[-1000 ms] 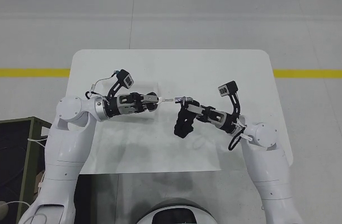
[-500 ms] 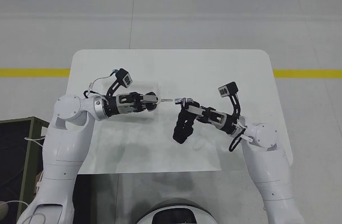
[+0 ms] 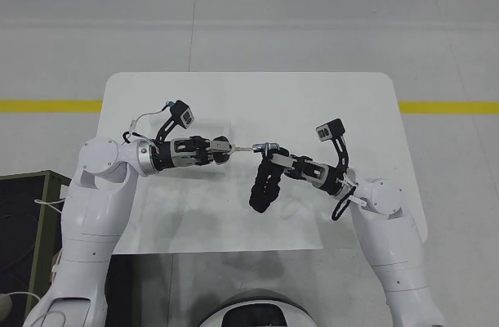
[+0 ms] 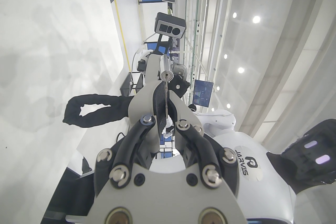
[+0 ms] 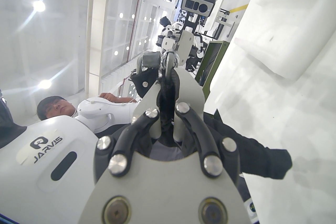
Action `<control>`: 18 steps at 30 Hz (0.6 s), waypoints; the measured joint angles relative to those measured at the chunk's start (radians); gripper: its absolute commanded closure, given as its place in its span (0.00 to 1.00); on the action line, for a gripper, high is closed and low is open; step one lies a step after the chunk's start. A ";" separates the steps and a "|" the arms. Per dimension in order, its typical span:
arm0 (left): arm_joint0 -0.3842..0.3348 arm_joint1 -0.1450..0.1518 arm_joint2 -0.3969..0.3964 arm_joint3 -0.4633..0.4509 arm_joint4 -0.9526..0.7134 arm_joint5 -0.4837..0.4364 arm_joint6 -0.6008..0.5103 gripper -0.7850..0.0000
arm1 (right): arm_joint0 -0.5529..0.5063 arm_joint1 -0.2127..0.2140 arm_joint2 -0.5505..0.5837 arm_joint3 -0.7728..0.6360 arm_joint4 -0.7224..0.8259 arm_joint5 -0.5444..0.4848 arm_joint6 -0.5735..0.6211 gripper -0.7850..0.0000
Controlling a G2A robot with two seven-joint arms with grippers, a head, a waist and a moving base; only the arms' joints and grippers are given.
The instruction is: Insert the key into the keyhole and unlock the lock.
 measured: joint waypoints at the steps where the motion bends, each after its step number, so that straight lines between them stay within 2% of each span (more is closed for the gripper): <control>1: 0.000 0.000 -0.001 0.000 0.000 -0.001 0.001 1.00 | 0.000 0.001 -0.001 0.000 0.000 0.000 -0.001 1.00; 18: -0.013 0.007 0.008 0.012 0.004 -0.010 -0.004 1.00 | 0.009 0.015 -0.031 -0.005 -0.011 0.005 -0.029 1.00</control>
